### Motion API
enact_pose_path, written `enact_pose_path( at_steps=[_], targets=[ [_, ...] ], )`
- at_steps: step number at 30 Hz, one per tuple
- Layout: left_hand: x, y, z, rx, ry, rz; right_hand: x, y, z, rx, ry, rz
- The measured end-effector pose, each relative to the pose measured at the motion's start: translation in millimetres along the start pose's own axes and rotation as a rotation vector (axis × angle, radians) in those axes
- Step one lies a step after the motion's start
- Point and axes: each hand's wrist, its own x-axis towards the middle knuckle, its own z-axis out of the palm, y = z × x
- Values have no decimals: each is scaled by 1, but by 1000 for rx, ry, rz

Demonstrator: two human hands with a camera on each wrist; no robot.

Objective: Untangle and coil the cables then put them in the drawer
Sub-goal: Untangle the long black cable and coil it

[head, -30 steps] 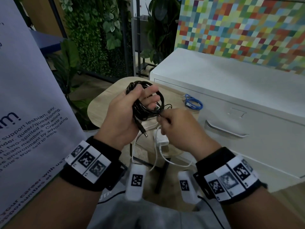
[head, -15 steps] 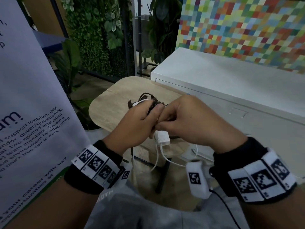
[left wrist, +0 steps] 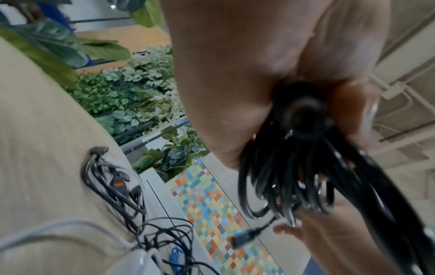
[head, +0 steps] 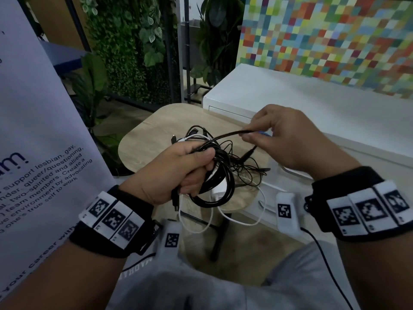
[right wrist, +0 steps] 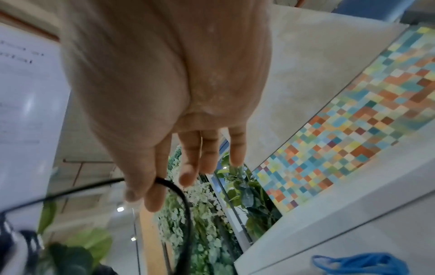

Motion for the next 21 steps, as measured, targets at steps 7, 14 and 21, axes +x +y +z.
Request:
enact_pose_path(
  at_steps=[7,14,21],
  targets=[
    [2,5,5,-226,28,0,1,12,38,192,150,182],
    [4,6,9,-318,37,-38,-1,-14,60,1104,116,348],
    [4,5,6,-396,17,-43,-3,-16,80,1120,170,358]
  ],
)
